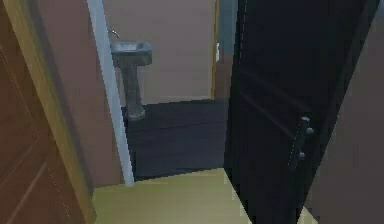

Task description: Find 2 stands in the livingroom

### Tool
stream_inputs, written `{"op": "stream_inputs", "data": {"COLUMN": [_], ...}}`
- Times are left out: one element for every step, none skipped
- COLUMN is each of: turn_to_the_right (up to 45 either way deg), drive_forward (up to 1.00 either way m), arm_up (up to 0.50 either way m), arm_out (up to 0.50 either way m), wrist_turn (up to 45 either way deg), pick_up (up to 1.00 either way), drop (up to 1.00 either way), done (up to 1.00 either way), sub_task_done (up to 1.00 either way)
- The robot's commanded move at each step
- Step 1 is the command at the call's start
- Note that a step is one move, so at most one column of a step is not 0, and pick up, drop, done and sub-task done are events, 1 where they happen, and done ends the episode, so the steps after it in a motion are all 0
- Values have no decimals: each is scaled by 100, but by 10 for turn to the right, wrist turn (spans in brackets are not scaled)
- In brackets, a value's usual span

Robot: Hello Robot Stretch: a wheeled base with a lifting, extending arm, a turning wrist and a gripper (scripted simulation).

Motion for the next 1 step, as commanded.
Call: {"op": "stream_inputs", "data": {"turn_to_the_right": [-30], "drive_forward": [0], "arm_up": [0], "arm_out": [0], "wrist_turn": [0], "pick_up": [0], "drop": [0], "done": [0], "sub_task_done": [0]}}
